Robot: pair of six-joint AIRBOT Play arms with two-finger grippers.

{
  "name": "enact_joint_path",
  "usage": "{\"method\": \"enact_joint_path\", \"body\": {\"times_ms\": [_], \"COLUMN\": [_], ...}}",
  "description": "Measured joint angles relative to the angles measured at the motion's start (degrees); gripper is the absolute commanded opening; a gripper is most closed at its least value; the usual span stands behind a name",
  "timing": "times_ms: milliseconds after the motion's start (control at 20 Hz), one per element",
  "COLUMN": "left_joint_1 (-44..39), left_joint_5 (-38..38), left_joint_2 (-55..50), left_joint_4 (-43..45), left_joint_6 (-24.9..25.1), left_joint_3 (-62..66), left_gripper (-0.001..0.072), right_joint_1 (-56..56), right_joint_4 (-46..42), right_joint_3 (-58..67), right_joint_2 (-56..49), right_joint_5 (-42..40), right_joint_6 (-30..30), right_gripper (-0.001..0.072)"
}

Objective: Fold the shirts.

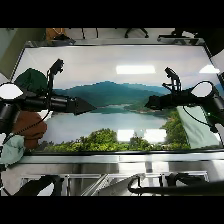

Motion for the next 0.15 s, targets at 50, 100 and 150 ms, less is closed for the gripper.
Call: {"method": "enact_joint_path", "body": {"times_ms": [50, 100, 150], "left_joint_1": [0.0, 0.0, 0.0], "left_joint_5": [0.26, 0.48, 0.5], "left_joint_2": [0.0, 0.02, 0.04], "left_joint_4": [0.04, 0.07, 0.07], "left_joint_6": [0.0, 0.0, 0.0], "left_joint_3": [-0.09, -0.17, -0.22], "left_gripper": [0.0011, 0.0011, 0.0011], "right_joint_1": [0.02, 0.04, 0.04], "right_joint_4": [0.0, 0.0, 0.0], "right_joint_3": [-0.02, -0.02, -0.02], "right_joint_2": [-0.02, -0.02, -0.02], "right_joint_5": [0.0, 0.02, 0.02], "right_joint_6": [0.0, 0.0, 0.0], "right_gripper": [0.002, 0.002, 0.002]}}
